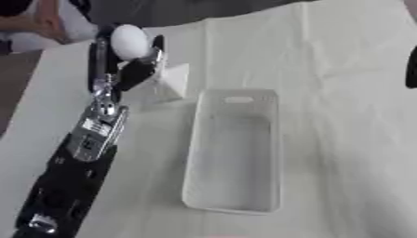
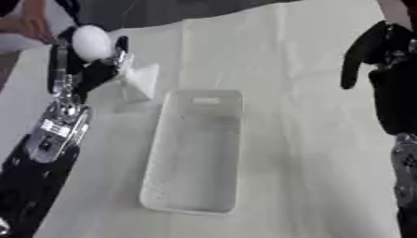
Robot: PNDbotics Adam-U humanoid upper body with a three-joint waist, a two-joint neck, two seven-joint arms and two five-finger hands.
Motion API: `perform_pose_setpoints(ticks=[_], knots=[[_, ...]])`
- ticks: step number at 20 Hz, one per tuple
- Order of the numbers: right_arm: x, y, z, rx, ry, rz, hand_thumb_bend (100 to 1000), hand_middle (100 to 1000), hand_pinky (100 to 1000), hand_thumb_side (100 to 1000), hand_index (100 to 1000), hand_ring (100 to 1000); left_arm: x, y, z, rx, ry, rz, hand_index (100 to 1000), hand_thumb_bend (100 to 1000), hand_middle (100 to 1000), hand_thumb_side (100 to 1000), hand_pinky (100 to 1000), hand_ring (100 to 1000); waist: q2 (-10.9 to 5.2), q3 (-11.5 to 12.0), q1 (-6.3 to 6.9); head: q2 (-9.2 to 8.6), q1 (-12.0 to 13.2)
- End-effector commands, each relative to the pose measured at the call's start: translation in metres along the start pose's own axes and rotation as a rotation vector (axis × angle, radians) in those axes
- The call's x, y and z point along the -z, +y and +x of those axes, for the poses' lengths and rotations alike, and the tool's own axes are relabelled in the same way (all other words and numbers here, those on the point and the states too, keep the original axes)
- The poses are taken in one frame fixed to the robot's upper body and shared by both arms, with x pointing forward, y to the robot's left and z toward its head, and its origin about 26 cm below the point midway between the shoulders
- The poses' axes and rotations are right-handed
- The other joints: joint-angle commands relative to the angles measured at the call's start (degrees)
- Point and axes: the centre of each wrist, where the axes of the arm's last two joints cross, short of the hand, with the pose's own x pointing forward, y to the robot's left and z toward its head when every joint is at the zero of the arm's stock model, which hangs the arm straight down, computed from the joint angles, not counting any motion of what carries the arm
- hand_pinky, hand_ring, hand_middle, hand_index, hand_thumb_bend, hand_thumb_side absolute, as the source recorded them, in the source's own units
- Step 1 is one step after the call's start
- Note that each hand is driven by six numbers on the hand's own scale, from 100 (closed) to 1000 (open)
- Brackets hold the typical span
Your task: Pick up objects on the table and place them in the box.
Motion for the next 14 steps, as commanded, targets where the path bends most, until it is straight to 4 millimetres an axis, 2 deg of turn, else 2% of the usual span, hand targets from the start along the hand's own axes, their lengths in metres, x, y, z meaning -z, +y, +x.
perform_pose_setpoints(ticks=[1,6,14], knots=[[0.003,0.000,0.003,-0.006,-0.016,0.003,100,849,330,826,856,544,0.017,0.021,0.027,0.037,-0.119,0.012,185,100,100,100,100,100,-1.05,0.10,-0.62,-0.19,-0.50],[0.003,0.000,0.002,-0.004,-0.015,0.003,100,845,329,825,854,542,0.025,0.035,0.052,0.090,-0.229,-0.017,185,100,100,100,100,100,-1.26,0.09,-0.79,-0.19,-0.57],[0.003,0.001,0.001,0.002,-0.014,0.006,100,839,327,823,852,538,0.022,0.024,0.081,0.028,-0.303,-0.092,185,100,100,100,100,100,-1.49,-0.33,-0.84,-0.19,-0.61]])
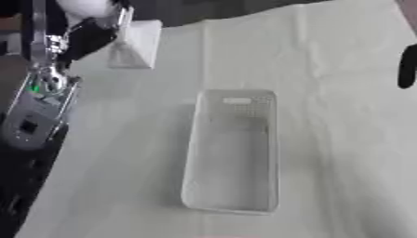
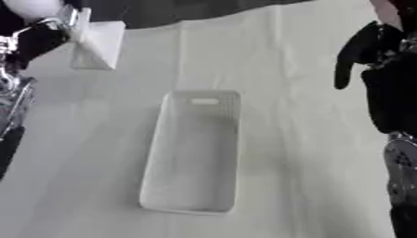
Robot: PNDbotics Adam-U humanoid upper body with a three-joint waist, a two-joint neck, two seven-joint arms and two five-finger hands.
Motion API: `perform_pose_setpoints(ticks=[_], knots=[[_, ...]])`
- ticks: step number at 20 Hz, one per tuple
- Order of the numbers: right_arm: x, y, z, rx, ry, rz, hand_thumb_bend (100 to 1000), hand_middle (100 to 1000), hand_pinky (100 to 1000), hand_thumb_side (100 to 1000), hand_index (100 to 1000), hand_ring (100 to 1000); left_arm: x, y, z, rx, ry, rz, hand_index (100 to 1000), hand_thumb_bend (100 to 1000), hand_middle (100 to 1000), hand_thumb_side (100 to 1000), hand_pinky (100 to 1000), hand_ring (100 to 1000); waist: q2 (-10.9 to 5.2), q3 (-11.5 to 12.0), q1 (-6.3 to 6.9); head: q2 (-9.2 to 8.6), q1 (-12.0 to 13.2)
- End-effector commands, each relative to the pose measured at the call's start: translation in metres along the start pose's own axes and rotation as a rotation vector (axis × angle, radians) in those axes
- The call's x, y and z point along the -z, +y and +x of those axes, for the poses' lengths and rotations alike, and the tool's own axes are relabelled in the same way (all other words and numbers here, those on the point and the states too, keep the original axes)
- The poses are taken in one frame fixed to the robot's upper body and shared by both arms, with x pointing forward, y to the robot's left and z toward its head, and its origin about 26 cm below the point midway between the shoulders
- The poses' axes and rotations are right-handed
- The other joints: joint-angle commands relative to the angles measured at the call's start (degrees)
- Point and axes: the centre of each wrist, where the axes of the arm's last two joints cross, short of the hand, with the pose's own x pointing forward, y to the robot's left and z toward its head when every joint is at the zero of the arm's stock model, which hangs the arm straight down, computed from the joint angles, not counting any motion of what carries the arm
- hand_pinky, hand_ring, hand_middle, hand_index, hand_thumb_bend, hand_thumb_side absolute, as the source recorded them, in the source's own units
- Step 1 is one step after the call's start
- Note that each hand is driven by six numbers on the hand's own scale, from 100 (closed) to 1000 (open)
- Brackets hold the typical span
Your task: Pick up objects on the table and place them in the box.
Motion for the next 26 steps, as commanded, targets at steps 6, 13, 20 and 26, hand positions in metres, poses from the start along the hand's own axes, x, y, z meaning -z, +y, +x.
perform_pose_setpoints(ticks=[6,13,20,26], knots=[[0.003,0.001,0.001,0.004,-0.007,0.008,100,836,325,820,852,536,0.007,-0.020,0.027,-0.097,-0.057,-0.119,188,100,100,100,100,100,-1.53,-0.38,-0.48,-0.19,0.25],[0.002,0.002,-0.001,0.014,-0.001,0.003,100,834,324,819,853,536,0.001,-0.048,0.026,-0.190,-0.019,-0.211,193,100,100,139,100,100,-1.95,-0.42,-0.48,-0.19,0.50],[0.005,0.001,0.001,0.006,-0.018,0.002,100,836,327,825,854,537,-0.010,-0.070,0.023,-0.225,0.013,-0.330,195,100,100,151,100,100,-1.73,-1.01,-0.89,-0.19,0.93],[0.006,0.001,0.002,0.000,-0.028,0.003,100,836,330,826,856,538,-0.022,-0.088,0.017,-0.253,0.056,-0.414,196,100,100,160,100,100,-1.36,-1.36,-1.08,-0.19,1.27]])
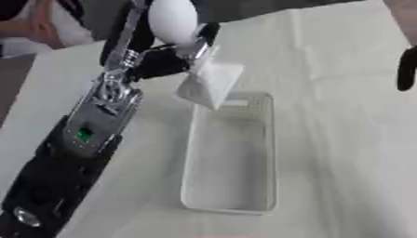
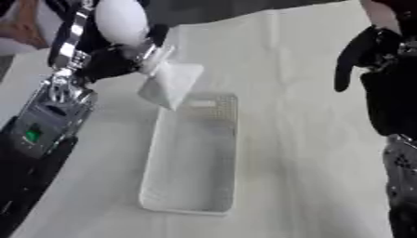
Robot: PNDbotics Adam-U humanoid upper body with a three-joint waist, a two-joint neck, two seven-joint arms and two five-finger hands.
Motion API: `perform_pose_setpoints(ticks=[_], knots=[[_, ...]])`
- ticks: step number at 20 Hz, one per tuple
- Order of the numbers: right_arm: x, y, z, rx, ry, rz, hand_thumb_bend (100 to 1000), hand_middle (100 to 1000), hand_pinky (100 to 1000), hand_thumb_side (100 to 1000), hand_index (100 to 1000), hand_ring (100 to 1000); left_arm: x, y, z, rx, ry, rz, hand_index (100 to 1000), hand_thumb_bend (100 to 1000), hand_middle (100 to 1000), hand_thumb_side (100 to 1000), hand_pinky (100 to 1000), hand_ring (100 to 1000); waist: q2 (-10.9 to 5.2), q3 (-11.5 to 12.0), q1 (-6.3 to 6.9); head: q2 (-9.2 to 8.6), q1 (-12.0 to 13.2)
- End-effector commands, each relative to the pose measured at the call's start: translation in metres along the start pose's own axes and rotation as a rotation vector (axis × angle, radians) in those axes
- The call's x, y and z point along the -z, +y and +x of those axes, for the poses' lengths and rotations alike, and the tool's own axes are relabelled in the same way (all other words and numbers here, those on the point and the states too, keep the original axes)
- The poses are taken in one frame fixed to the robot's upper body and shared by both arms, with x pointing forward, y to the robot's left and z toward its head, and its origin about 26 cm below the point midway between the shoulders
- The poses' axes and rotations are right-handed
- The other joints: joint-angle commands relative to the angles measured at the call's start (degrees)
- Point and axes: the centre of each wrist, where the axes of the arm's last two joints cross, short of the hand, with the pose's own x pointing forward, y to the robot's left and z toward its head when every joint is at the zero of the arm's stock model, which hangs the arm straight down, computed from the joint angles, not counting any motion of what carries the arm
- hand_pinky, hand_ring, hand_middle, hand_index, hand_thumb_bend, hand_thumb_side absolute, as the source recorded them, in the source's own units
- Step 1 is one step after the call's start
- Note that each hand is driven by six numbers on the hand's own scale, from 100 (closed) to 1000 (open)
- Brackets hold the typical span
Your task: Pick up objects on the table and place them in the box.
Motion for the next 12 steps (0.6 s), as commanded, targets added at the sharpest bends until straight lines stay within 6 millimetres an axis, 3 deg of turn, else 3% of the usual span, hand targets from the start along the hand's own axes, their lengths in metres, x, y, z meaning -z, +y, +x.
perform_pose_setpoints(ticks=[1,12], knots=[[0.007,0.000,0.006,-0.014,-0.030,0.016,100,836,330,826,855,538,0.003,-0.006,0.001,-0.015,-0.007,-0.033,195,100,100,159,100,100,-0.59,-0.05,-0.50,-0.19,0.68],[0.007,-0.001,0.007,-0.022,-0.026,0.011,100,836,333,821,859,540,-0.006,-0.022,-0.014,-0.060,0.065,-0.060,202,100,100,171,100,100,-0.47,-0.27,-0.05,-0.19,0.57]])
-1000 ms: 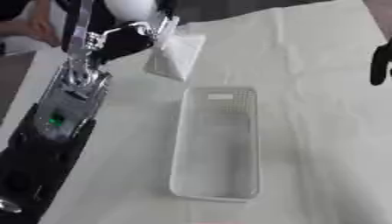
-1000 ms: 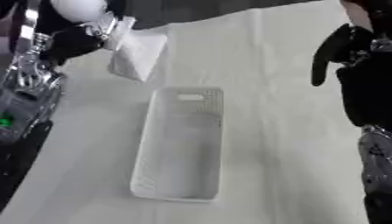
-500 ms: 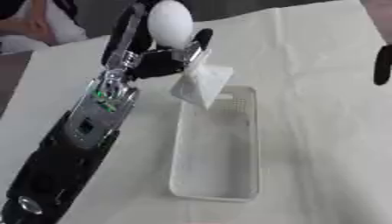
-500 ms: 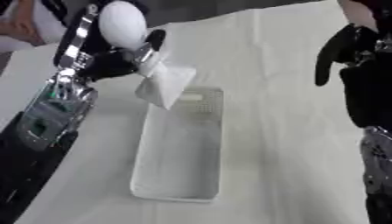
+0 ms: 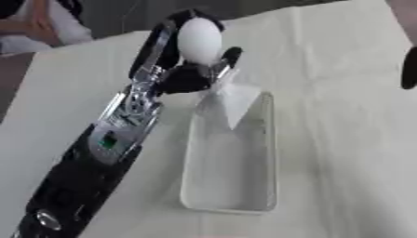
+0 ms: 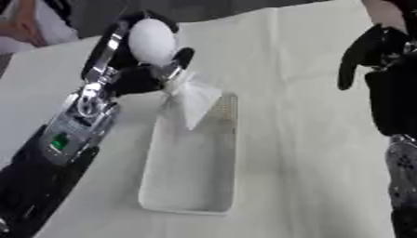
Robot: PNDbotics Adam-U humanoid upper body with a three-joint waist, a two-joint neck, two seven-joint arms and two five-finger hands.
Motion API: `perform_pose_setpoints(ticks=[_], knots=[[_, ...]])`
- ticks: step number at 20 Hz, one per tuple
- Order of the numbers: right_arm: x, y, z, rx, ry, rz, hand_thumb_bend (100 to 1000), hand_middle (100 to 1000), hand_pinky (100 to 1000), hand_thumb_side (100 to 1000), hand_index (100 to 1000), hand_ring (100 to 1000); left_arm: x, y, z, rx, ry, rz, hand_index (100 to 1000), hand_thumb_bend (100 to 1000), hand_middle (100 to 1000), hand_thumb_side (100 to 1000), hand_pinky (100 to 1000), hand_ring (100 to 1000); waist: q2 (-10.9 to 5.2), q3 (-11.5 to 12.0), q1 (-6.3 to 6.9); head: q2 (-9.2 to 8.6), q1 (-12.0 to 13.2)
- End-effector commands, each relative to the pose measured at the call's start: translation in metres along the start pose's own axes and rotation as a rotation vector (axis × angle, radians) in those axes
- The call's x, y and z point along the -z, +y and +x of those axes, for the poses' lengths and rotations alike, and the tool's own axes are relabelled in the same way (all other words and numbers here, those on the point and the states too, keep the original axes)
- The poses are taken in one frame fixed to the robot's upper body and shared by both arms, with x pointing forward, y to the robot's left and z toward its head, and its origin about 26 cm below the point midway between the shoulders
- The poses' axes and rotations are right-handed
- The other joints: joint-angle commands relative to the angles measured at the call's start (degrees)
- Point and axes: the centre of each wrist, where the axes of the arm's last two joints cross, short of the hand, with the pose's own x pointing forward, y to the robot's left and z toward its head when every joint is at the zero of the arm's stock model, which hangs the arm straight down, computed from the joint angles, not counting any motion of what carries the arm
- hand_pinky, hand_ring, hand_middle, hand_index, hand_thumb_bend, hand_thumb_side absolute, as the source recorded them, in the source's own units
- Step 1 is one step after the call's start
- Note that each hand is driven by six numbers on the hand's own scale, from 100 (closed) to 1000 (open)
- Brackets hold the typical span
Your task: Pick up objects on the table and place them in the box.
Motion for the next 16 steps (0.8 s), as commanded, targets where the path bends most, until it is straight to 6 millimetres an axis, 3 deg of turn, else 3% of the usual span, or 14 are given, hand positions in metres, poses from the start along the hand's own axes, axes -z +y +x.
perform_pose_setpoints(ticks=[1,5,6,8,9,10,11,12,15,16], knots=[[0.006,-0.001,0.006,-0.019,-0.019,0.013,100,836,333,821,859,540,-0.001,-0.001,0.001,-0.006,0.002,-0.024,208,100,104,149,100,100,-0.76,0.03,-0.19,-0.19,0.13],[0.004,-0.001,0.006,-0.019,-0.013,0.009,100,837,334,818,860,540,-0.004,-0.003,0.000,0.004,0.015,-0.087,276,100,176,100,100,167,-0.89,0.23,0.00,-0.19,0.03],[0.004,-0.001,0.006,-0.019,-0.012,0.008,100,837,334,818,860,541,-0.005,-0.003,0.001,0.003,0.011,-0.104,308,100,212,114,100,209,-0.93,0.29,0.02,-0.19,0.02],[0.004,-0.001,0.005,-0.018,-0.009,0.006,100,837,334,818,860,541,-0.005,-0.004,0.004,-0.004,-0.007,-0.149,394,190,308,238,100,307,-1.02,0.46,0.06,-0.19,-0.03],[0.003,-0.001,0.005,-0.017,-0.008,0.005,100,837,335,818,860,541,-0.005,-0.004,0.006,0.000,-0.025,-0.183,498,362,424,458,100,427,-1.09,0.53,0.07,-0.19,-0.06],[0.003,-0.001,0.005,-0.016,-0.008,0.004,100,836,335,818,860,542,-0.005,-0.003,0.007,0.008,-0.041,-0.213,576,669,499,669,100,507,-1.14,0.60,0.07,-0.19,-0.09],[0.003,-0.001,0.005,-0.015,-0.006,0.004,100,836,336,818,863,542,-0.005,-0.004,0.010,0.020,-0.078,-0.273,744,924,638,736,233,659,-1.21,0.63,0.08,-0.19,-0.11],[0.003,-0.001,0.005,-0.014,-0.006,0.003,100,836,336,819,863,543,-0.005,-0.004,0.012,0.037,-0.113,-0.341,861,1000,758,765,385,783,-1.25,0.69,0.08,-0.19,-0.16],[0.002,-0.001,0.004,-0.013,-0.004,0.000,100,836,338,818,861,543,-0.005,0.000,0.017,0.133,-0.202,-0.561,1000,1000,897,823,613,936,-1.39,0.83,0.13,-0.19,-0.29],[0.002,-0.001,0.004,-0.012,-0.003,-0.001,100,836,337,818,861,543,-0.005,0.002,0.017,0.158,-0.214,-0.611,1000,1000,924,835,656,961,-1.41,0.88,0.13,-0.19,-0.33]])
